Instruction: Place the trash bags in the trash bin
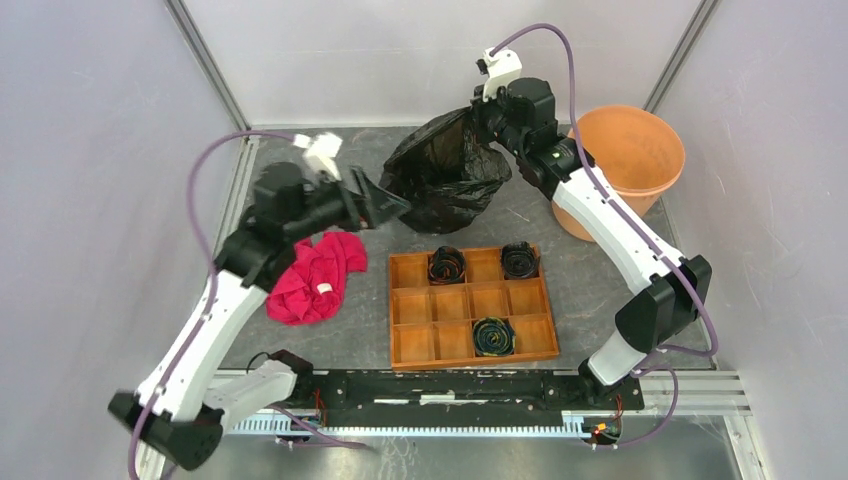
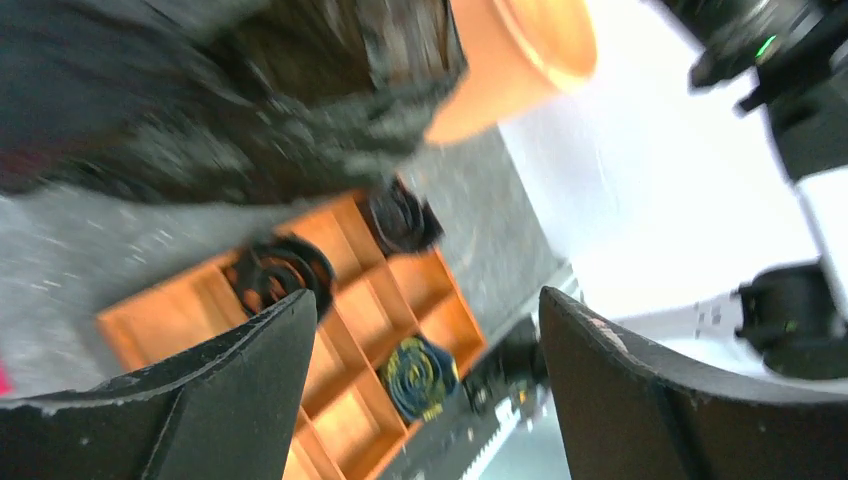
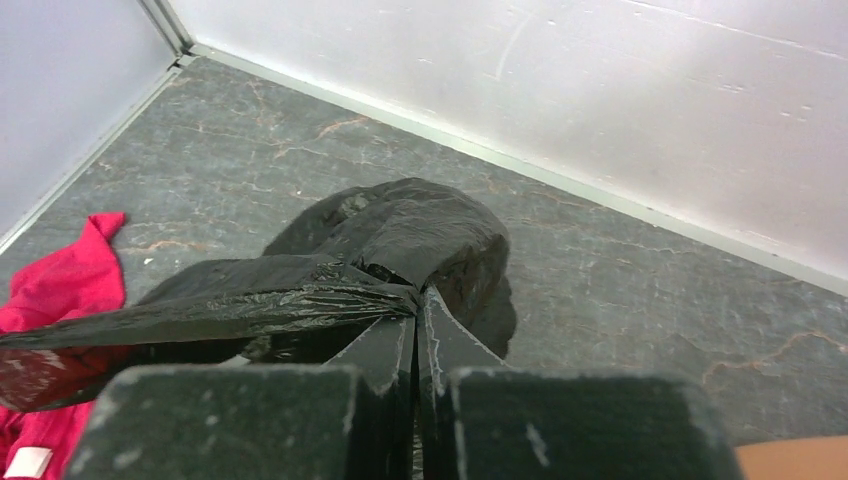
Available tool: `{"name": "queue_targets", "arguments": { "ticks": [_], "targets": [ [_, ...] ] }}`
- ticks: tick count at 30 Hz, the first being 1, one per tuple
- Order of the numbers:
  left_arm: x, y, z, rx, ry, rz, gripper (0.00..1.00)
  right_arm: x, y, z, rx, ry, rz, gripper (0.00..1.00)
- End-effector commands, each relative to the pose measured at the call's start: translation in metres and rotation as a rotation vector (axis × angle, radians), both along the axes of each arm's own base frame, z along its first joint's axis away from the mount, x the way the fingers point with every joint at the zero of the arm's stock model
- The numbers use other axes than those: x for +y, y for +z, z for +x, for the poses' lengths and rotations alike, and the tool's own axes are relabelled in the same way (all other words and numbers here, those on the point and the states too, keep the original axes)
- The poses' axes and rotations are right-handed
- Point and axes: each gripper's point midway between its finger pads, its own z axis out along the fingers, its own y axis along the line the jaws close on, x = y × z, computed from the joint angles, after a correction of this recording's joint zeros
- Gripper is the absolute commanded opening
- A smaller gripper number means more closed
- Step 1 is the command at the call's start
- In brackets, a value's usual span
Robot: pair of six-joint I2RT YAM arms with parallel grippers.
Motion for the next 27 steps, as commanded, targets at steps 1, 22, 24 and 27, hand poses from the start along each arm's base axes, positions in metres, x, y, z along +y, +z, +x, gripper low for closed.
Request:
{"name": "queue_targets", "arguments": {
  "ticks": [1, 22, 24, 27],
  "targets": [
    [-0.051, -0.032, 0.004, 0.087, -0.062, 0.005, 0.85, 0.004, 0.029, -0.010, -0.054, 0.024, 0.075, 0.00],
    [-0.095, -0.108, 0.108, 0.354, 0.244, -0.190, 0.69, 0.001, 0.048, -0.048, -0.103, 0.098, 0.167, 0.00],
    [-0.087, -0.114, 0.116, 0.338, 0.303, -0.178, 0.63, -0.001, 0.047, -0.050, -0.103, 0.099, 0.169, 0.00],
    [-0.090, -0.118, 0.123, 0.333, 0.305, -0.171, 0.57, -0.003, 0.049, -0.056, -0.106, 0.103, 0.177, 0.00]
  ]
}}
